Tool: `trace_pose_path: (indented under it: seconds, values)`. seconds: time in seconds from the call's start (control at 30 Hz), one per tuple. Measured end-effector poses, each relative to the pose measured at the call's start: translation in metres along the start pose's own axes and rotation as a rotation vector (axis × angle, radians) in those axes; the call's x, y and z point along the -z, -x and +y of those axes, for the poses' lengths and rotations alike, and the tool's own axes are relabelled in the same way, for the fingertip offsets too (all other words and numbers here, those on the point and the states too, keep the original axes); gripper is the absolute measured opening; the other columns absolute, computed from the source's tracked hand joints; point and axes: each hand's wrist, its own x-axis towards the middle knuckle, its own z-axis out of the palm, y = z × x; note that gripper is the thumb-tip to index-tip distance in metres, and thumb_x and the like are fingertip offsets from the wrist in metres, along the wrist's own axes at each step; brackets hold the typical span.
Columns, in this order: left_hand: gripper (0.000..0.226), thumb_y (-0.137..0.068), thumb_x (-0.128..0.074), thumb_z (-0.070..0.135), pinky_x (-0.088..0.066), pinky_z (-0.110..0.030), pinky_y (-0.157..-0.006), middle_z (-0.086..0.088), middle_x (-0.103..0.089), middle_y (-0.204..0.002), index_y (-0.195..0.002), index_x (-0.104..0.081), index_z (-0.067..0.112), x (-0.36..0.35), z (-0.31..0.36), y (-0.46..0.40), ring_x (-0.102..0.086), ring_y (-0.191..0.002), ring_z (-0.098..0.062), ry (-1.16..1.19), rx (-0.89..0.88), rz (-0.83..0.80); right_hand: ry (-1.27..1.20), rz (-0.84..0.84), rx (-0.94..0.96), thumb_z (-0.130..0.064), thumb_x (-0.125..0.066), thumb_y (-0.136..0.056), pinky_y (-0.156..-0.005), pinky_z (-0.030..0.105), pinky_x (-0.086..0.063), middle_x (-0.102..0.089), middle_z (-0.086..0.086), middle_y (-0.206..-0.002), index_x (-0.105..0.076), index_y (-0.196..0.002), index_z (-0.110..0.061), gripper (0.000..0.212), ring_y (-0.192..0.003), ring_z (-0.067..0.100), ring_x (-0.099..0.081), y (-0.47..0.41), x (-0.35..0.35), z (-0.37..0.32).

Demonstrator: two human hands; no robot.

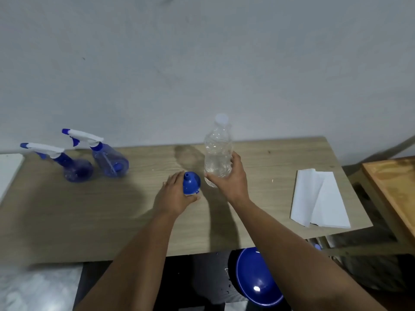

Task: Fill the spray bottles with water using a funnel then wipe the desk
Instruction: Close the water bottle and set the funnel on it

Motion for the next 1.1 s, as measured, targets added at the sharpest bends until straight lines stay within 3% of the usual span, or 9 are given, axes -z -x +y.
trace_pose_path:
  seconds: [0.1,0.23,0.33,0.57,0.83,0.93,1.0,1.1]
  values:
    - [0.094,-0.073,-0.072,0.068,-0.044,-0.044,-0.106,0.01,-0.043,-0.149,-0.149,-0.033,0.03,-0.013,-0.004,-0.008,-0.04,-0.136,-0.03,-0.022,-0.043,0.095,-0.024,0.011,0.013,-0.04,-0.096,-0.067,-0.097,0.026,-0.053,-0.061,-0.019,-0.134,-0.041,-0.142,-0.044,0.092,-0.118,0.003,-0.062,-0.002,-0.006,0.01]
    - [0.091,-0.078,-0.068,0.067,-0.023,-0.046,-0.121,0.005,-0.045,-0.151,-0.15,-0.035,0.022,-0.02,-0.007,-0.032,-0.04,-0.141,-0.024,-0.06,-0.084,0.159,-0.066,0.011,0.012,-0.033,-0.095,-0.071,-0.097,0.025,-0.054,-0.062,-0.019,-0.132,-0.041,-0.145,-0.04,0.092,-0.117,0.002,-0.062,-0.02,-0.016,0.008]
    - [0.09,-0.079,-0.07,0.063,-0.016,-0.05,-0.123,0.001,-0.045,-0.15,-0.149,-0.033,0.02,-0.019,-0.009,-0.056,-0.039,-0.142,-0.023,-0.041,-0.075,0.166,-0.083,-0.012,0.004,-0.031,-0.094,-0.073,-0.099,0.027,-0.053,-0.061,-0.013,-0.136,-0.037,-0.149,-0.038,0.094,-0.12,0.006,-0.062,-0.038,-0.024,0.005]
    - [0.078,-0.074,-0.079,0.049,-0.024,-0.054,-0.117,-0.008,-0.049,-0.135,-0.134,-0.039,0.02,-0.008,-0.005,-0.103,-0.042,-0.131,-0.031,0.011,-0.026,0.196,-0.046,-0.055,0.018,-0.033,-0.091,-0.077,-0.109,0.044,-0.052,-0.056,-0.002,-0.147,-0.03,-0.156,-0.031,0.1,-0.132,0.019,-0.057,-0.084,-0.047,-0.004]
    - [0.085,-0.067,-0.079,0.054,-0.034,-0.051,-0.109,-0.004,-0.055,-0.133,-0.137,-0.042,0.023,-0.006,-0.01,-0.127,-0.046,-0.124,-0.028,-0.006,-0.065,0.22,0.038,-0.094,-0.026,-0.029,-0.093,-0.067,-0.087,0.033,-0.052,-0.063,-0.005,-0.128,-0.032,-0.148,-0.032,0.102,-0.117,0.021,-0.066,-0.098,-0.042,-0.018]
    - [0.101,-0.066,-0.082,0.057,-0.029,-0.052,-0.115,-0.007,-0.046,-0.145,-0.145,-0.035,0.018,-0.007,-0.007,-0.114,-0.037,-0.135,-0.033,0.047,-0.015,0.238,0.1,-0.142,-0.081,-0.035,-0.097,-0.065,-0.107,0.04,-0.047,-0.052,0.009,-0.153,-0.016,-0.164,-0.026,0.128,-0.14,0.026,-0.052,-0.081,-0.023,-0.011]
    - [0.096,-0.074,-0.078,0.054,-0.023,-0.055,-0.118,-0.011,-0.039,-0.15,-0.149,-0.031,0.016,-0.012,-0.002,-0.091,-0.026,-0.143,-0.038,0.053,0.013,0.278,0.15,-0.089,-0.12,-0.03,-0.093,-0.076,-0.112,0.043,-0.046,-0.053,0.012,-0.152,-0.024,-0.164,-0.024,0.112,-0.139,0.026,-0.052,-0.066,-0.003,0.002]
    - [0.084,-0.085,-0.067,0.049,-0.016,-0.056,-0.122,-0.014,-0.026,-0.16,-0.153,-0.028,0.017,-0.028,0.02,-0.047,-0.011,-0.15,-0.041,0.009,-0.023,0.24,0.217,0.065,-0.134,-0.028,-0.08,-0.091,-0.104,0.044,-0.054,-0.067,0.005,-0.133,-0.055,-0.146,-0.024,0.061,-0.12,0.024,-0.065,-0.037,0.039,0.021]
